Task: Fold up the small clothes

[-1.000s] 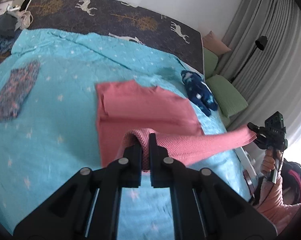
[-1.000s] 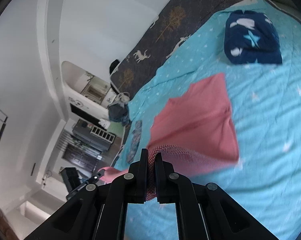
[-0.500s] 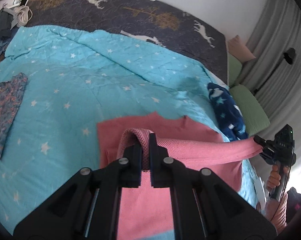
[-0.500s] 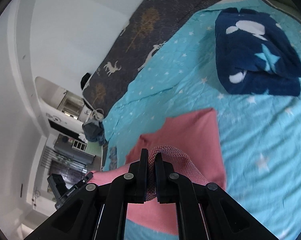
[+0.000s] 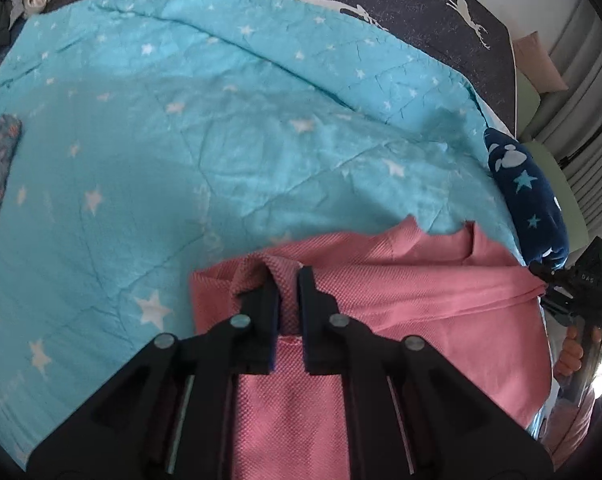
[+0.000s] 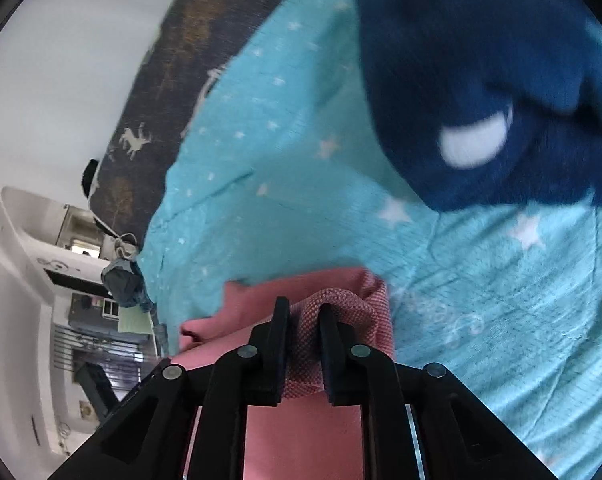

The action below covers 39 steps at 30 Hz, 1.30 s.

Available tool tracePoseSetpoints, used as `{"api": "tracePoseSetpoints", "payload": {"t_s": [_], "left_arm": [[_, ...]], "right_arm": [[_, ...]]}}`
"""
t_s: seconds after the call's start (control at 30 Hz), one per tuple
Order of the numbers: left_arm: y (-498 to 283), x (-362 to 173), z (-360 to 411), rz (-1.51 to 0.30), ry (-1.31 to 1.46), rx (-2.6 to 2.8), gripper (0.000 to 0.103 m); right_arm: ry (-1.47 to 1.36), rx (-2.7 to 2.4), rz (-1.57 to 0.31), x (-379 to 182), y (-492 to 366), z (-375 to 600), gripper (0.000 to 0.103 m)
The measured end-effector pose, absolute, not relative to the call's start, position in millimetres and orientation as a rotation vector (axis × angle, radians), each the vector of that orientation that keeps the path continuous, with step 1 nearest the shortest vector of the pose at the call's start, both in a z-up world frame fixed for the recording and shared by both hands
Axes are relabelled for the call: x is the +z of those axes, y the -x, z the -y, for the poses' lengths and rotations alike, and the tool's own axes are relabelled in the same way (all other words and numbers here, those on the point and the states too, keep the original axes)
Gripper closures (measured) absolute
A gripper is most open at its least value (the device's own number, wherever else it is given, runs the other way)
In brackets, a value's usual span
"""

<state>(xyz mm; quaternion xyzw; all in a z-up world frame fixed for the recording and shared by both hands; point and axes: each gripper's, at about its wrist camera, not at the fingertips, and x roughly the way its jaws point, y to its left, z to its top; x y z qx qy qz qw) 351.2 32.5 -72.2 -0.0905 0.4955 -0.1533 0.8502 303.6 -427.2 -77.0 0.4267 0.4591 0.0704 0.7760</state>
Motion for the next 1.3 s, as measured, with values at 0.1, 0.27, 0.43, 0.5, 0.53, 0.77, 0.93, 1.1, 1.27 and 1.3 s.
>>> {"api": "tracePoseSetpoints", "payload": {"t_s": [0.1,0.27,0.43,0.5,0.53,0.77,0.93,1.1,1.27,1.3], "left_arm": [[-346.6,-64.3,-42.4,-1.027,0.213,-0.324,0.086],[-327.9,-29.1,-62.5,-0.919,0.226,-0.279,0.067],[-290.3,-5.9,-59.3,-0.878,0.205,-0.416,0.062],[-280.8,-15.5,-38.0,-0.982,0.138,-0.556,0.058],[-278.5,-26.3,-23.6,-1.060,0.073,-0.607,0.056],[-303.9,-64.8,34.6,-1.155,-0.150,-0.585,0.056],[-368.5,-67.2,38.4,-1.114,-0.082,-0.435,0.056],[-404.8,-53.3,-1.3,-1.046,0.160,-0.325,0.056],[-378.6,-40.9,-45.5,-0.980,0.217,-0.290,0.054],[-368.1,-42.1,-50.0,-0.986,0.209,-0.300,0.054]], "right_arm": [[-0.951,0.171,-0.982,-78.2,-299.6,435.9,0.078],[-0.899,0.094,-0.866,-40.5,-274.2,457.9,0.055],[-0.601,0.171,-0.896,-4.0,-244.8,419.1,0.055],[-0.425,0.211,-0.976,-6.2,-238.9,385.1,0.055],[-0.365,0.217,-1.011,-10.5,-238.3,372.3,0.055],[-0.114,0.173,-1.112,-40.3,-261.2,318.3,0.055],[-0.127,0.122,-1.087,-35.0,-304.2,328.9,0.055],[-0.286,-0.012,-0.969,-28.0,-346.0,365.4,0.055],[-0.428,-0.010,-0.935,-27.9,-329.9,392.3,0.055],[-0.410,-0.004,-0.944,-28.1,-321.2,391.4,0.055]]}}
